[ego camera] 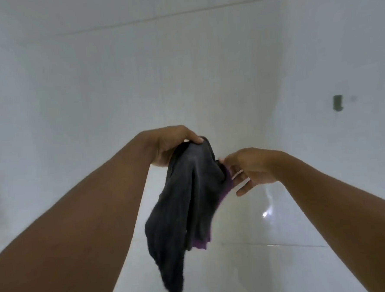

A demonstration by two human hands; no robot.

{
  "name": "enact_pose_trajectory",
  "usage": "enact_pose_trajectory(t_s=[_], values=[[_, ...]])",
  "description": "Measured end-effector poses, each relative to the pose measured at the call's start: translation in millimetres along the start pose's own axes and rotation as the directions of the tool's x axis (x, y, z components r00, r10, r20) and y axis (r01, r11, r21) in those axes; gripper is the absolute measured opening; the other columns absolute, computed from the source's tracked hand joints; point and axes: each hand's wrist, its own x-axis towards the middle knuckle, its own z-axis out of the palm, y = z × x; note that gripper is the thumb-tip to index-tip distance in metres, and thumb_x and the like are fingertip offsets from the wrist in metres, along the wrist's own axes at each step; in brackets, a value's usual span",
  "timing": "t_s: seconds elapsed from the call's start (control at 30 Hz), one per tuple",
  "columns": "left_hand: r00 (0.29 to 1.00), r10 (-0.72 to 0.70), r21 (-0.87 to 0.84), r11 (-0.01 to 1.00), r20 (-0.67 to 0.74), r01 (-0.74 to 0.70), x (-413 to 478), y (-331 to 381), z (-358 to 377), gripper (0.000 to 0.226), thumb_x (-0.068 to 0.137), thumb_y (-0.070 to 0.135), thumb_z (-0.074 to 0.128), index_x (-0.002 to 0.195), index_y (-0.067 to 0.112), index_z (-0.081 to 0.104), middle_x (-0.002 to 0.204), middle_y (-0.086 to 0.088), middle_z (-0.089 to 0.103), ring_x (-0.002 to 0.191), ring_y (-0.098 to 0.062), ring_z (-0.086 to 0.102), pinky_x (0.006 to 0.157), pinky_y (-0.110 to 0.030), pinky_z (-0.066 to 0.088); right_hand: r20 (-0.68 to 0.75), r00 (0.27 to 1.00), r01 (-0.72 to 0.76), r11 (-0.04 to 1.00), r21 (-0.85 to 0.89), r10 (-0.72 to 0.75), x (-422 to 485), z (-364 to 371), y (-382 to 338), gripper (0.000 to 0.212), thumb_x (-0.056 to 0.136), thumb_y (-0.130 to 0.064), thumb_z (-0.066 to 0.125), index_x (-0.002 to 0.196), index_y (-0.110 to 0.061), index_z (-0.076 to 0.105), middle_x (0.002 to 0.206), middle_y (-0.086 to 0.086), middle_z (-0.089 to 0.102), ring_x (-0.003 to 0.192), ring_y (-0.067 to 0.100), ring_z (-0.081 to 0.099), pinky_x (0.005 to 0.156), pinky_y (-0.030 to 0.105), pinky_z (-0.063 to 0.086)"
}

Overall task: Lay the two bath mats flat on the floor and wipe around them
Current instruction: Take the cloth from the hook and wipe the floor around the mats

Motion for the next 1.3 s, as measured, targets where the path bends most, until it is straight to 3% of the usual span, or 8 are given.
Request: enact_pose_trajectory(t_s=[0.17,0.3,0.47,0.73,0.93,1.07,1.2,1.3], values=[[0.969,0.016,-0.101,0.994,-0.248,-0.042,-33,9,-23,0.031,0.098,0.023,0.055,0.127,0.02,0.064,0.116,-0.009,0.069,0.087,-0.023,0.069,0.066,-0.031,0.056,0.407,0.909,-0.112,0.993,0.027,0.091,34,47,7,0.079,0.089,-0.071,0.049,0.134,-0.006,0.053,0.116,0.019,0.073,0.106,0.039,0.071,0.099,0.059,0.051],[0.889,0.002,-0.199,0.974,-0.458,-0.105,-67,1,-38,0.029,0.1,0.019,0.054,0.127,0.018,0.065,0.12,-0.011,0.07,0.09,-0.022,0.069,0.067,-0.03,0.058,0.652,0.757,-0.138,0.969,0.203,-0.029,45,96,-1,0.097,0.08,-0.084,0.046,0.135,-0.003,0.056,0.129,0.021,0.066,0.122,0.043,0.061,0.099,0.057,0.051],[0.751,-0.086,-0.287,0.947,-0.654,-0.141,-119,-35,-59,0.027,0.101,0.021,0.056,0.126,0.017,0.066,0.118,-0.009,0.074,0.092,-0.021,0.074,0.076,-0.033,0.059,0.496,0.834,-0.064,0.85,0.523,-0.243,39,157,-38,0.05,0.084,-0.051,0.069,0.121,-0.018,0.071,0.113,0.011,0.076,0.108,0.029,0.071,0.094,0.038,0.054],[0.379,-0.302,-0.288,0.953,-0.875,0.093,-268,-96,-102,0.031,0.093,0.032,0.067,0.12,0.017,0.066,0.116,-0.008,0.074,0.1,-0.025,0.073,0.089,-0.038,0.06,0.419,0.842,0.026,0.801,0.598,-0.339,16,270,-122,0.006,0.096,-0.026,0.064,0.098,-0.031,0.067,0.107,0.006,0.071,0.088,0.027,0.064,0.066,0.036,0.05],[0.157,-0.378,-0.351,0.92,-0.913,0.175,-400,-120,-114,0.024,0.102,0.021,0.058,0.119,0.005,0.063,0.114,-0.013,0.071,0.094,-0.024,0.07,0.064,-0.036,0.058,0.582,0.713,0.063,0.863,0.502,-0.391,-36,357,-205,0.013,0.08,-0.034,0.079,0.081,-0.023,0.072,0.1,0.007,0.069,0.082,0.02,0.06,0.065,0.027,0.051],[-0.027,-0.366,-0.359,0.89,-0.93,0.28,-482,-130,-118,0.023,0.101,0.013,0.056,0.118,0.001,0.066,0.114,-0.017,0.069,0.089,-0.027,0.069,0.062,-0.037,0.058,0.681,0.626,0.15,0.915,0.374,-0.381,-67,420,-254,0.063,0.046,-0.025,0.089,0.106,-0.013,0.076,0.118,0.011,0.07,0.102,0.026,0.066,0.087,0.035,0.052],[-0.21,-0.336,-0.394,0.829,-0.918,0.397,-549,-146,-113,0.019,0.1,0.004,0.053,0.113,0.0,0.066,0.107,-0.018,0.068,0.088,-0.031,0.071,0.057,-0.038,0.061,0.667,0.551,0.252,0.862,0.44,-0.501,-108,471,-281,0.045,0.08,-0.009,0.079,0.121,-0.01,0.062,0.113,0.014,0.062,0.091,0.027,0.063,0.072,0.038,0.059],[-0.314,-0.36,-0.468,0.78,-0.878,0.414,-588,-163,-103,0.018,0.098,0.004,0.058,0.115,-0.001,0.06,0.106,-0.019,0.065,0.084,-0.031,0.07,0.055,-0.039,0.062,0.631,0.491,0.36,0.8,0.481,-0.601,-133,510,-294,0.031,0.093,-0.008,0.065,0.121,-0.023,0.062,0.119,0.012,0.06,0.105,0.03,0.061,0.084,0.048,0.059]])
